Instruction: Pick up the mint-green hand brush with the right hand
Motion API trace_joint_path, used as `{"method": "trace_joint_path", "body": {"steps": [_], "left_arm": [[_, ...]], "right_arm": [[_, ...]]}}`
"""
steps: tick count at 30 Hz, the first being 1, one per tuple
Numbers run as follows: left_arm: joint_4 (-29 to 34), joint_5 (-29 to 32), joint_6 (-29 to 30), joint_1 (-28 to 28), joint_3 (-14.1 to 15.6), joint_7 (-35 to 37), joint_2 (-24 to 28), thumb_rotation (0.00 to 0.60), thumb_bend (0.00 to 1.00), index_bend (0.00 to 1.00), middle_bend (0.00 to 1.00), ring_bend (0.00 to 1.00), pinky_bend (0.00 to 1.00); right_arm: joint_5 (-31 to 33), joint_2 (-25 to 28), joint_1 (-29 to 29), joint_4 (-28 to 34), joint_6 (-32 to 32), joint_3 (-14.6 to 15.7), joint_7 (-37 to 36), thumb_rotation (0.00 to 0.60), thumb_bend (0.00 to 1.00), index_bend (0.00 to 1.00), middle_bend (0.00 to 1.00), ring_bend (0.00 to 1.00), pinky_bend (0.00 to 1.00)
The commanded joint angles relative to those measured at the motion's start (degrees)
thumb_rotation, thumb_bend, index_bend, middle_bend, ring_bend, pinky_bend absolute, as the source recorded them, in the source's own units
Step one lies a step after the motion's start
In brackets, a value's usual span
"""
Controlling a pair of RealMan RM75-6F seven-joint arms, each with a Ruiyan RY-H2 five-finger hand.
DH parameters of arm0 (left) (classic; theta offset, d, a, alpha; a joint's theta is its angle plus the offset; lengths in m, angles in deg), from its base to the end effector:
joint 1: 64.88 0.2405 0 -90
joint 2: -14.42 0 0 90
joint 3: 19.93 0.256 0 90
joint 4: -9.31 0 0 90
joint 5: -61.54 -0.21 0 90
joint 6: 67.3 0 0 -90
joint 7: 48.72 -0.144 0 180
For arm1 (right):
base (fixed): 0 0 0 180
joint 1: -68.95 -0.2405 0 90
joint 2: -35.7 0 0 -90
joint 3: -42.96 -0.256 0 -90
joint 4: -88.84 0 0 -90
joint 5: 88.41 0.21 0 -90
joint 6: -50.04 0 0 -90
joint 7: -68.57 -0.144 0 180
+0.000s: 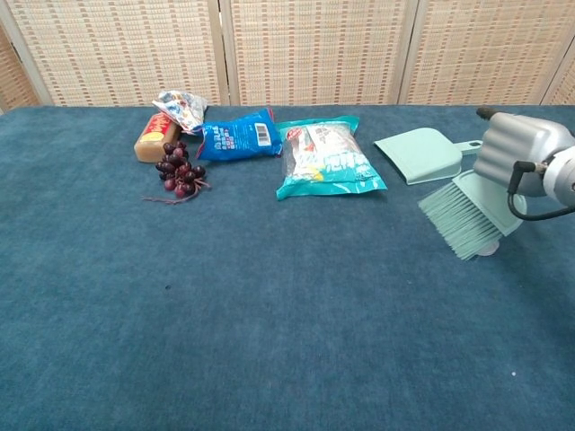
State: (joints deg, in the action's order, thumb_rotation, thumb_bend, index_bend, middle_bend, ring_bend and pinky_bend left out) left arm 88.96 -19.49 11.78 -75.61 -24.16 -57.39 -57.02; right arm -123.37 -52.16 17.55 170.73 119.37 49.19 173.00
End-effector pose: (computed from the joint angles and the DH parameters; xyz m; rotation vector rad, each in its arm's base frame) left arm -0.3376 0.2230 0.1353 -1.4586 -0.7513 -0.7096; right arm -0.2171 -0.3528 0.0061 1.8350 0.3064 -0.3980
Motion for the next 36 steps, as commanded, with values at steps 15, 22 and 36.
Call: {"method": "trace_joint_path", "body": {"steps": [15, 22, 36], "left_arm": [[-0.36, -0.06, -0.84, -0.34, 0.82, -2.35, -1.32, 0.600, 0.40, 0.00, 0.00, 0.00, 0.09], [-0.20, 0.73, -1.90, -1.23, 0.29, -3.89, -2.00, 0.600, 0.40, 0.00, 0.00, 0.00, 0.09], [-1.37, 0.78, -2.05, -1.27, 0.48, -3.15, -2.48, 0.600, 0.40, 0.00, 0.00, 0.00, 0.09]], "right_arm": [[-1.07, 6.25, 6.21, -6.69, -1.47, 5.54, -7.94, 0.600, 0.51, 0.99, 0.89, 0.63, 0.04], [-1.70, 8.77, 9.37, -9.48, -2.18, 6.75, -11.62, 0.600, 0.51, 0.99, 0.89, 0.63, 0.04], [-13.85, 16.17, 10.99, -2.96, -1.32, 0.88, -31.45, 0.600, 0.51, 0.99, 0.89, 0.63, 0.04]]}}
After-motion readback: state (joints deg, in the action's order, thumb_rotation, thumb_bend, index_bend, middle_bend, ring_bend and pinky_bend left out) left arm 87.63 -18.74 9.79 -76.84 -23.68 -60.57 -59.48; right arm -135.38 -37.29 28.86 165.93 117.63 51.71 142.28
